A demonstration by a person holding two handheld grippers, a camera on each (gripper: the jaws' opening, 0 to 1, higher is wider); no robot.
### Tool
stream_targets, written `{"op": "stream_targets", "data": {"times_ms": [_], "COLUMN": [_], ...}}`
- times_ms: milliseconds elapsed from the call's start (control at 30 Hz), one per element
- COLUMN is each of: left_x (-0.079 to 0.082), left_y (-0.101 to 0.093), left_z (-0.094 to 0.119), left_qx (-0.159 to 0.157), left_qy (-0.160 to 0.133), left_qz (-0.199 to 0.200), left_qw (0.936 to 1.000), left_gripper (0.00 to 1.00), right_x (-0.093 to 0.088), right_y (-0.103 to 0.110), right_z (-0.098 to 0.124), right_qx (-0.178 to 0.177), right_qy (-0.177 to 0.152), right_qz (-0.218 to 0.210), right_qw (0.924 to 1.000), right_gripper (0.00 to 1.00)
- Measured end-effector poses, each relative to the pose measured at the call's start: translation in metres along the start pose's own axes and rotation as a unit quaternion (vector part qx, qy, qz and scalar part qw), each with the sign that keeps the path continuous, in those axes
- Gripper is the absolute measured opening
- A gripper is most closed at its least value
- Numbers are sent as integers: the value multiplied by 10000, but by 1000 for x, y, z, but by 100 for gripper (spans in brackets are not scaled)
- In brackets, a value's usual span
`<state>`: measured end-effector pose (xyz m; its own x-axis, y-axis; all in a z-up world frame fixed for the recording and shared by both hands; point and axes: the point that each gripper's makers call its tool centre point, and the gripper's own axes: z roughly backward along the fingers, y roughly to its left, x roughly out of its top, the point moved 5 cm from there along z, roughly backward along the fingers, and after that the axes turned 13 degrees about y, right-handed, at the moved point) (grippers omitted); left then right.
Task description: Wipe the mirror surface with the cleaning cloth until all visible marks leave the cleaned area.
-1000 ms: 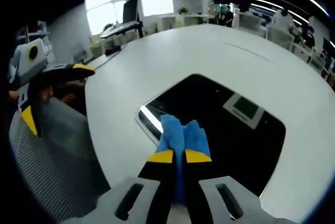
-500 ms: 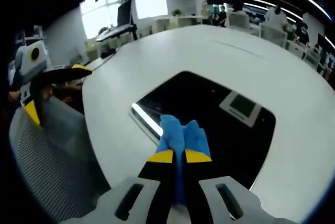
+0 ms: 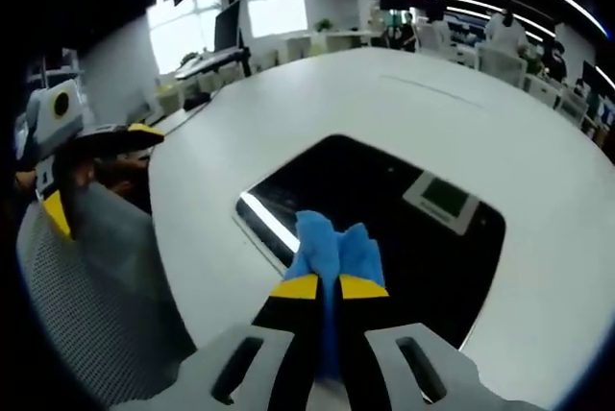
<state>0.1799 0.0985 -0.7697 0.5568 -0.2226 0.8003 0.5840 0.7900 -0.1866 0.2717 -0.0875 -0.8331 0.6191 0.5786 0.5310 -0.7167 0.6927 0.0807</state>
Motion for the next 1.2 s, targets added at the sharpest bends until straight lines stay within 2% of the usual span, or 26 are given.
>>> {"op": "stream_targets", "data": {"times_ms": [833, 1200], "left_x": [-1, 0], "left_y": [1, 0], "left_z": [0, 1], "left_qx": [3, 1], "left_qy": [33, -4], "left_qz": [-3, 8], "left_qw": [10000, 10000], "left_gripper": [89, 89], "right_x": [28, 42], "right_y": [-23, -36], "right_z": [-16, -24], "right_qx": [-361, -589], "right_qy": [-78, -149], "right_qz": [-120, -378], "right_qw": [9992, 9974], "right_gripper": [0, 0]}}
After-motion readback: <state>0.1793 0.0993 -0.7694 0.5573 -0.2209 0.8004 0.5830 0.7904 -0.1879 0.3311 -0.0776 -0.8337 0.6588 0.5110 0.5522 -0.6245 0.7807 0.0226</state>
